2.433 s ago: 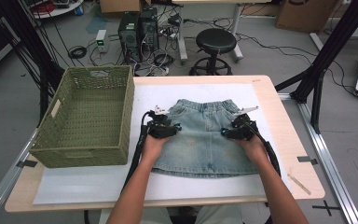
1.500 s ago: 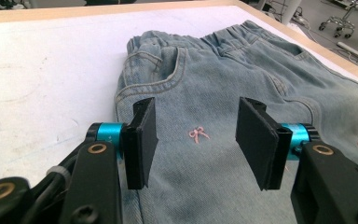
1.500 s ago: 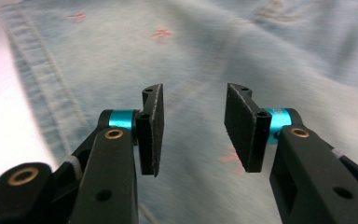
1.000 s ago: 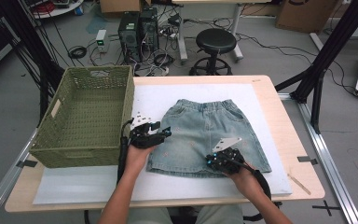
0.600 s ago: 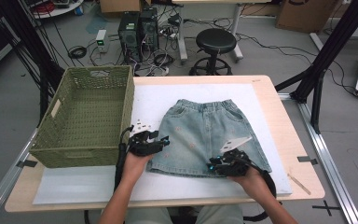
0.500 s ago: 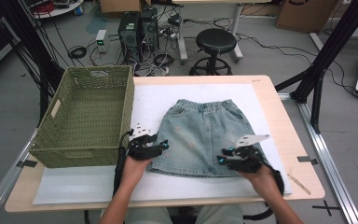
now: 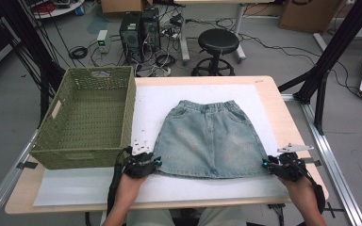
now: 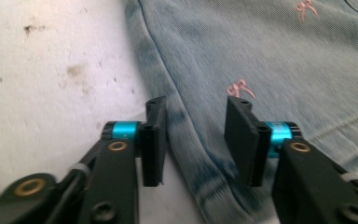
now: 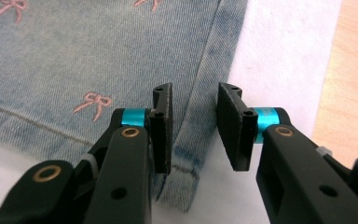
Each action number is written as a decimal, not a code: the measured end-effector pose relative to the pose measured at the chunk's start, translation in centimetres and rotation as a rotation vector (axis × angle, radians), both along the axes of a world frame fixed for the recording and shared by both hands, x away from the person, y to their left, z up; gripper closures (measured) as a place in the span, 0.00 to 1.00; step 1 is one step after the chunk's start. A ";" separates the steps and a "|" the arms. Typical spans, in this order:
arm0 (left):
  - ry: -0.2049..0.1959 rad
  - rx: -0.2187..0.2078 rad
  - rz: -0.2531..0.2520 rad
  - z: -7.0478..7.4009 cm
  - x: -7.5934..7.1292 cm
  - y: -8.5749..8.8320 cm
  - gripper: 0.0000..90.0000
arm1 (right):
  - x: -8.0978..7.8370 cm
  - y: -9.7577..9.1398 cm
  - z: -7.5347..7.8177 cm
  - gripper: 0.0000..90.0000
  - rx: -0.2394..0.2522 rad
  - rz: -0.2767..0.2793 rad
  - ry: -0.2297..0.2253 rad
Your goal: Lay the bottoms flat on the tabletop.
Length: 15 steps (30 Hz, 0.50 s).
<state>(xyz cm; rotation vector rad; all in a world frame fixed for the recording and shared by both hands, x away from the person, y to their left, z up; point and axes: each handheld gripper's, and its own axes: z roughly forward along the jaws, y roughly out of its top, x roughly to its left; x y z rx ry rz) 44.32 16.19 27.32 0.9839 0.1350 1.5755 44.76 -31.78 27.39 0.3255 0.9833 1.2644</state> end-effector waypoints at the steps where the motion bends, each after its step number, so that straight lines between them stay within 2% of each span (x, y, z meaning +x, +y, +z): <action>1: -0.018 -0.001 0.013 -0.3 0.1 0.0 0.77 | 0.0 0.1 -0.2 0.87 -0.010 -0.009 -0.005; 3: -0.028 0.009 0.027 -0.8 0.1 -0.3 0.93 | -0.2 0.4 -0.7 0.94 -0.020 -0.059 -0.019; 5: -0.039 0.008 0.049 -1.1 0.1 -0.5 0.95 | -0.2 0.3 -1.0 0.95 -0.021 -0.064 -0.017; 8: -0.036 0.008 0.033 -1.5 0.1 -0.3 0.95 | 0.0 -0.6 -1.5 0.95 -0.002 -0.018 -0.018; 12: -0.025 0.011 0.012 -1.8 0.1 0.0 0.95 | 0.2 -0.8 -1.9 0.94 0.001 -0.017 -0.024; 13: -0.019 0.013 0.001 -1.9 0.1 0.1 0.95 | 0.1 -0.8 -1.8 0.89 0.004 -0.016 -0.015; 15: -0.021 0.022 -0.032 -2.0 0.0 0.3 0.89 | -0.2 -1.0 -1.8 0.65 0.030 -0.006 -0.003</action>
